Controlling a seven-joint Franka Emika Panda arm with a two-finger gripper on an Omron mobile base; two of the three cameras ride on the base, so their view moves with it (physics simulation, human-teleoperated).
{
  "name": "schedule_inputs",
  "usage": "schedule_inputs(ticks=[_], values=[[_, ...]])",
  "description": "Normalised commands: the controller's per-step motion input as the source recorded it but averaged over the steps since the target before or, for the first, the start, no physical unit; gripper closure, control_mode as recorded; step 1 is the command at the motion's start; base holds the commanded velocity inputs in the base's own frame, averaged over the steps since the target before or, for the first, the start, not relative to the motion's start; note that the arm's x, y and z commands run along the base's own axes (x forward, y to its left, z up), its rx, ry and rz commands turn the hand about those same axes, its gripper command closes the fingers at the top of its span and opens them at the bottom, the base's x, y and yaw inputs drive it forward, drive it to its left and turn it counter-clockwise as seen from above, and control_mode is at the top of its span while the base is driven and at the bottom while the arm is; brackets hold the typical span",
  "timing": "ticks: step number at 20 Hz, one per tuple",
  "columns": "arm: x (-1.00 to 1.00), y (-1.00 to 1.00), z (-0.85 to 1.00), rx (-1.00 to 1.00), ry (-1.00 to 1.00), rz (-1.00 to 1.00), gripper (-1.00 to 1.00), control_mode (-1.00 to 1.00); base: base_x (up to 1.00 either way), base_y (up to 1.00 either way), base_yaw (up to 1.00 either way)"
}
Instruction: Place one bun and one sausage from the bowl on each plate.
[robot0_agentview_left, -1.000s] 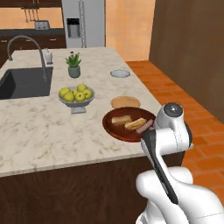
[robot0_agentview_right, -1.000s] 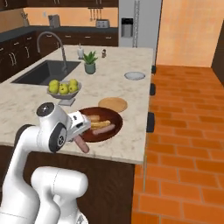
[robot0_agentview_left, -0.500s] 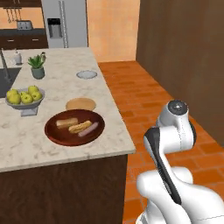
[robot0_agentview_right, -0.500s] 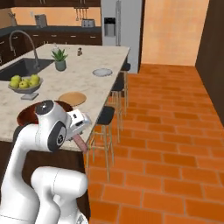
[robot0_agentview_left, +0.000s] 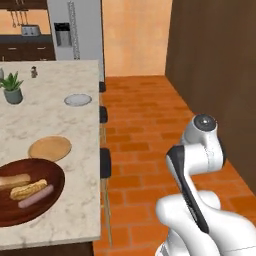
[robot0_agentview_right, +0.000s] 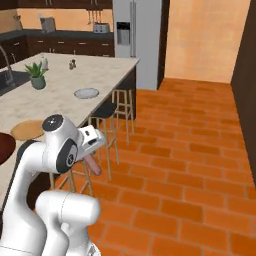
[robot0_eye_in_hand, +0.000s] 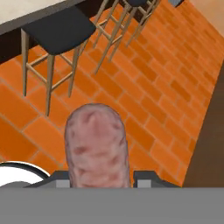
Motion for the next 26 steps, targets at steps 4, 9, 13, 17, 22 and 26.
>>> schedule_inputs(ticks=[4,9,13,17,22,26], values=[[0.0,0.0,0.0,0.0,0.0,0.0,1.0,1.0,0.51,-0.36,0.61],[0.0,0.0,0.0,0.0,0.0,0.0,1.0,1.0,0.26,-0.06,0.77],[0.0,0.0,0.0,0.0,0.0,0.0,1.0,1.0,0.28,-0.66,0.53],[0.0,0.0,0.0,0.0,0.0,0.0,1.0,1.0,0.41,-0.8,0.44],[0.0,0.0,0.0,0.0,0.0,0.0,1.0,1.0,0.74,-0.12,0.55],[0.0,0.0,0.0,0.0,0.0,0.0,1.0,1.0,0.92,0.08,0.3]])
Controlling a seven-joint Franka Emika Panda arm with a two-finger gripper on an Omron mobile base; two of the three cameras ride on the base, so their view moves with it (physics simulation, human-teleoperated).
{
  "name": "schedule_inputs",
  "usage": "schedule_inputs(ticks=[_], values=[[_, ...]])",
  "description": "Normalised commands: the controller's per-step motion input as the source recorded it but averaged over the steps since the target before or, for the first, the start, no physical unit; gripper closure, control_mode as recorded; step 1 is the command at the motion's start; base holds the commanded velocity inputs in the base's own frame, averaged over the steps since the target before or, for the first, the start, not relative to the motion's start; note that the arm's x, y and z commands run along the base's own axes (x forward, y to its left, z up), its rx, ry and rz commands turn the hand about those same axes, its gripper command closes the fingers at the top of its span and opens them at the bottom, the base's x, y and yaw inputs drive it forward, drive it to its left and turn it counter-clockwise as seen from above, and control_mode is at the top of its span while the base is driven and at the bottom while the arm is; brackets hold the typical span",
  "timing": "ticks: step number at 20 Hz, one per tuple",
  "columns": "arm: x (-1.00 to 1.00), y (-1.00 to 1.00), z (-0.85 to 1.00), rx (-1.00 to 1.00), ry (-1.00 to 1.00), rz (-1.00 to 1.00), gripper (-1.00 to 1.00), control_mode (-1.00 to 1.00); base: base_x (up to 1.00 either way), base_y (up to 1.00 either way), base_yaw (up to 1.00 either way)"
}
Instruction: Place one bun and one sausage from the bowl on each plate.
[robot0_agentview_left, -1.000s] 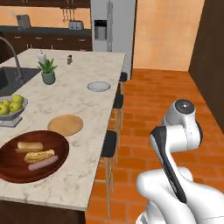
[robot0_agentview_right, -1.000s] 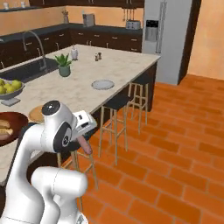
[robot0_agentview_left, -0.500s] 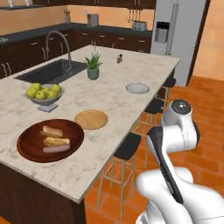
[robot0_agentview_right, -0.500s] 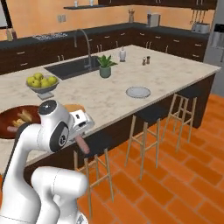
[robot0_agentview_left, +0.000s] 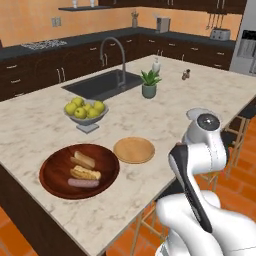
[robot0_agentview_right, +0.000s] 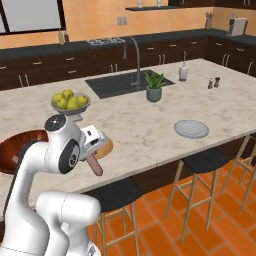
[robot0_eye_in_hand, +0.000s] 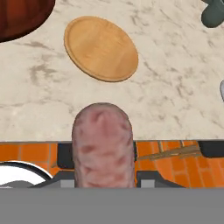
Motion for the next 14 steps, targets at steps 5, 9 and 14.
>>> schedule_inputs(ticks=[5,9,14], values=[[0.8,0.35,-0.06,0.01,0.08,0.03,1.0,-1.0,0.18,0.09,0.03],[1.0,0.27,-0.1,0.06,0.25,0.0,1.0,-1.0,0.0,0.0,0.0],[1.0,0.32,0.0,0.1,0.4,0.0,1.0,-1.0,0.0,0.0,0.0]])
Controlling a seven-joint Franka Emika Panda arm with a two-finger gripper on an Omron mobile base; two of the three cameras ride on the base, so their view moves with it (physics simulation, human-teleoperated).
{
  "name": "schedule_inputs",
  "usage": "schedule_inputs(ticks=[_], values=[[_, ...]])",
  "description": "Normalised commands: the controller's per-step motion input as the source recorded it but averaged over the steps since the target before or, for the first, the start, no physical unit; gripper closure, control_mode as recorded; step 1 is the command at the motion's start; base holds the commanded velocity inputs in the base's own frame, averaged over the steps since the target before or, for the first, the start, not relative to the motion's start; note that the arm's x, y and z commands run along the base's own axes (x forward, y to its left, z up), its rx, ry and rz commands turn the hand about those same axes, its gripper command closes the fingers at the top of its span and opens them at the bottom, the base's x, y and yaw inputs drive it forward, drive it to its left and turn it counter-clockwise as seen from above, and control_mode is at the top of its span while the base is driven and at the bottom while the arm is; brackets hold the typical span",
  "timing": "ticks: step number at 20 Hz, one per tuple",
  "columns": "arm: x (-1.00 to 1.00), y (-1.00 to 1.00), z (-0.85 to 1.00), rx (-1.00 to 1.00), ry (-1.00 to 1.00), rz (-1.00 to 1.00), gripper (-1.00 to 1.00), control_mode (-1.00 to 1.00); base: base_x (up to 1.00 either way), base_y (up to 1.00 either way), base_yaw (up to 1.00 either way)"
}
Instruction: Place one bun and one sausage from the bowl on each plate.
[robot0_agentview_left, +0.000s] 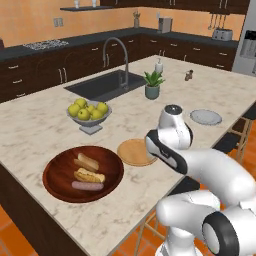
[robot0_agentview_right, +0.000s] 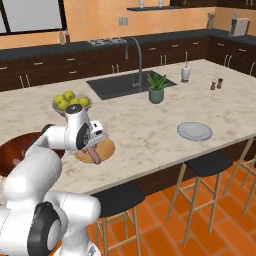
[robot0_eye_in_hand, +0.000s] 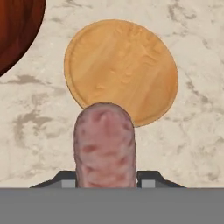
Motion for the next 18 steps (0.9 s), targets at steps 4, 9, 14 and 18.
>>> schedule_inputs(ticks=[4,9,14,18], values=[[1.0,0.49,-0.47,-0.01,0.07,-0.02,1.0,-1.0,0.0,0.0,0.0],[1.0,0.25,-0.84,-0.01,-0.01,0.0,1.0,-1.0,0.0,0.0,0.0],[0.64,0.0,-0.82,-0.01,0.0,0.0,-1.0,-1.0,0.0,0.0,0.0],[0.16,0.14,0.15,0.0,0.0,-0.03,-1.0,-1.0,0.0,0.0,0.0]])
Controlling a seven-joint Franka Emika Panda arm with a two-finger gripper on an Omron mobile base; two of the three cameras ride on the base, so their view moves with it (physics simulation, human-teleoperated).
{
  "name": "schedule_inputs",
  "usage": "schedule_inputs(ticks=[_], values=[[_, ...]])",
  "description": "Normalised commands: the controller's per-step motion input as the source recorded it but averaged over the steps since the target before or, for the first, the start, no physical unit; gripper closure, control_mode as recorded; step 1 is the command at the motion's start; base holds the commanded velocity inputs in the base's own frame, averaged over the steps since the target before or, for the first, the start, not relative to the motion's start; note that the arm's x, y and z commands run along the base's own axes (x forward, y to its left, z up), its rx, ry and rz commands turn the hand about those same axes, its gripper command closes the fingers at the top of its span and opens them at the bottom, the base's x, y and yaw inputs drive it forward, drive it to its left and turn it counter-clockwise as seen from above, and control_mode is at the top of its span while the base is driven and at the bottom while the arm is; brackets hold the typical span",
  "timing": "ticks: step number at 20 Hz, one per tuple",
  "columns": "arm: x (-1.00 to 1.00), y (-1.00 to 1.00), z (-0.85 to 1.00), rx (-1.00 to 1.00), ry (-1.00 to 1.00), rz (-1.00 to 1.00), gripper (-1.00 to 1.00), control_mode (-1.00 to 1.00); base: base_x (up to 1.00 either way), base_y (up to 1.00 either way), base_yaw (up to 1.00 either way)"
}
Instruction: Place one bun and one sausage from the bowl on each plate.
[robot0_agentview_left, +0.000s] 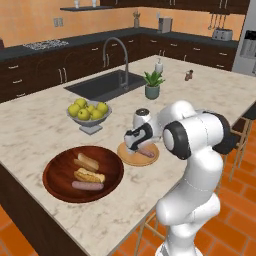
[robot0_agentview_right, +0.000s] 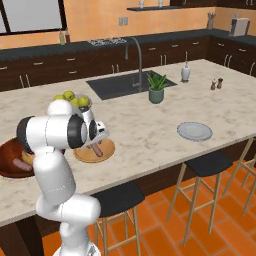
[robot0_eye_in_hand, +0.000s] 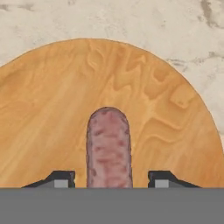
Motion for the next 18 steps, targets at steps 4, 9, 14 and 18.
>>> schedule_inputs(ticks=[4,9,14,18], values=[[-0.22,0.34,0.75,0.0,0.0,-0.04,-1.0,-1.0,0.0,0.0,0.0],[-0.99,0.69,0.92,0.01,0.0,-0.02,-1.0,-1.0,0.0,0.0,0.0],[-0.57,1.0,0.55,0.0,0.01,0.0,-1.0,-1.0,0.0,0.0,0.0],[-0.45,1.0,0.0,-0.01,0.0,0.0,-1.0,-1.0,0.0,0.0,0.0]])
